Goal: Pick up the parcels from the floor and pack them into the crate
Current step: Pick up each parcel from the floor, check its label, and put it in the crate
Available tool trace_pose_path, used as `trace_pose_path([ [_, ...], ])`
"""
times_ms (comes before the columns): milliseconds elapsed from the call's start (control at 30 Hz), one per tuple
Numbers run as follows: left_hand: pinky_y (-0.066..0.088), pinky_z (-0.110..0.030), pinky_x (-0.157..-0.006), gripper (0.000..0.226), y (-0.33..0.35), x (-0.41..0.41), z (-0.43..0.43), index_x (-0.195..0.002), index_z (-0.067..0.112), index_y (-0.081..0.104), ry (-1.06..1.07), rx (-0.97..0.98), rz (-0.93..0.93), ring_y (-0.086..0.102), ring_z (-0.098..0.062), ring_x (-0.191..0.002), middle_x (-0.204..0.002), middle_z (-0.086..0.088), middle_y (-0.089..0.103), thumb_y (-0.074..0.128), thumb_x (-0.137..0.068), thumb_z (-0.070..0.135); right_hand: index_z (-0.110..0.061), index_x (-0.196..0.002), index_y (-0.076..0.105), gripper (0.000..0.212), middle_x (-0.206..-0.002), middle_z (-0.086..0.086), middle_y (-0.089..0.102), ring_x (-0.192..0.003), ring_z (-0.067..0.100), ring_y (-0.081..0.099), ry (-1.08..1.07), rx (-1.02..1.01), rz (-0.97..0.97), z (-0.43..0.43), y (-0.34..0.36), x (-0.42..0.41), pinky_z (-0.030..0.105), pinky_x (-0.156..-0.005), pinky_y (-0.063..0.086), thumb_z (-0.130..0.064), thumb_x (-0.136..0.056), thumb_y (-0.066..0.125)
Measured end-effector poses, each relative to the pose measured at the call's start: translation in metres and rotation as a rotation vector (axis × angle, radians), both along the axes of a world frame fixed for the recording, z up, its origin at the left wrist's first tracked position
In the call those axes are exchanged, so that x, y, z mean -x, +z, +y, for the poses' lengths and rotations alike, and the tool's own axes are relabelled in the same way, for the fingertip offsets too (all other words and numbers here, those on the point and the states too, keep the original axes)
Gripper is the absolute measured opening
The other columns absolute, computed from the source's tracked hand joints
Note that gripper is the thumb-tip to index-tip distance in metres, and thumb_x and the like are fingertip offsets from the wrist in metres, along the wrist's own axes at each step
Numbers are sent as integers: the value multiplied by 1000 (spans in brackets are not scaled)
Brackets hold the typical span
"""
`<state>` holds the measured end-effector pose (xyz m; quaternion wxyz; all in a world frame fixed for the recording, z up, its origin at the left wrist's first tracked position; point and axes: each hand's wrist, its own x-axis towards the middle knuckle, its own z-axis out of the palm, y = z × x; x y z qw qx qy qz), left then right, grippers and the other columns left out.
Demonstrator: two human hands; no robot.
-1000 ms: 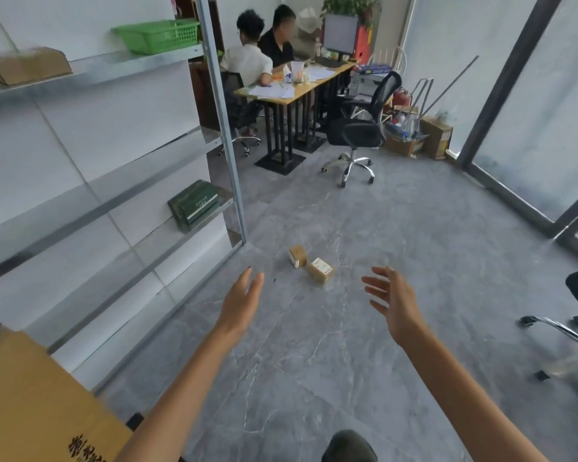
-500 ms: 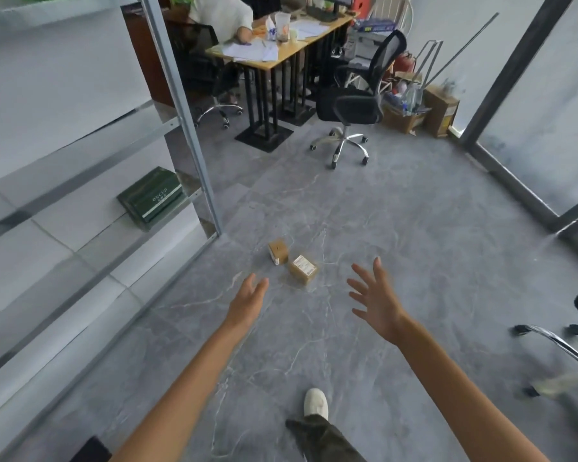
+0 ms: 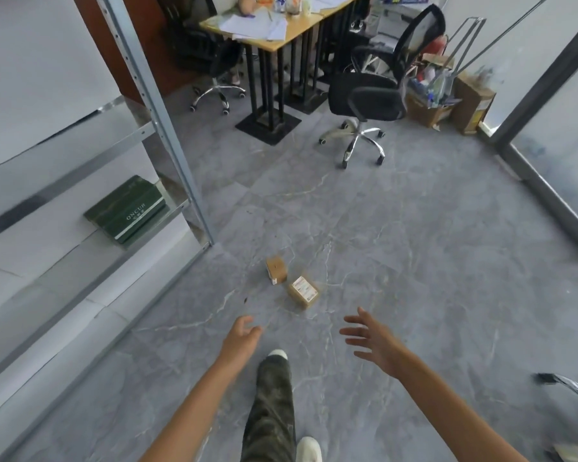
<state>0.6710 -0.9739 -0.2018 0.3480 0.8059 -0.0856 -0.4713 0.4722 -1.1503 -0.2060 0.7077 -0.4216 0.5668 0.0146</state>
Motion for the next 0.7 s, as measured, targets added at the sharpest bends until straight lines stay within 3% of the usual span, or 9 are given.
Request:
trace_pose_path([
  [200,46,-32,-86,25,-51,-75,-69,-116,16,54,-98,-126,71,59,-26,-108,-122,-10,59,47,-93,21,-9,-108,60,38,-104,12,66,-96,28,61,-53,-60,151,-54,-53,-50,37,-85,44,-37,-101,35],
  [300,48,-33,-92,22,-79,-104,-100,-111,15,58,-179,-182,70,59,-26,-109,-121,-9,60,49,-92,21,-10,-102,60,34,-102,12,66,-92,27,61,21,-45,223,-77,-86,-68,35,-80,45,-35,-101,37],
  [400,42,-26,-88,28,-112,-130,-126,-118,16,55,-309,-224,77,54,-22,-115,-122,-4,57,46,-95,29,-12,-95,60,30,-99,12,65,-88,26,59,97,-25,333,-101,-128,-87,36,-83,43,-33,-100,39],
  [567,37,-23,-86,32,-206,-163,-169,-124,16,53,-351,-261,95,52,-18,-116,-123,-2,56,44,-97,31,-8,-103,57,23,-92,10,62,-77,19,55,173,19,442,-148,-222,-129,29,-70,42,-24,-99,41],
  [633,37,-23,-82,22,-254,-170,-190,-109,18,57,-344,-277,102,54,-16,-105,-106,2,55,43,-96,29,-6,-106,58,22,-90,8,61,-74,15,54,254,73,465,-168,-271,-148,24,-63,41,-20,-98,43],
  [700,36,-24,-70,18,-310,-173,-214,-79,26,51,-335,-274,105,51,-12,-80,-85,5,50,43,-96,26,-5,-111,61,27,-93,9,64,-80,19,57,333,156,488,-188,-328,-166,27,-69,45,-22,-96,46],
])
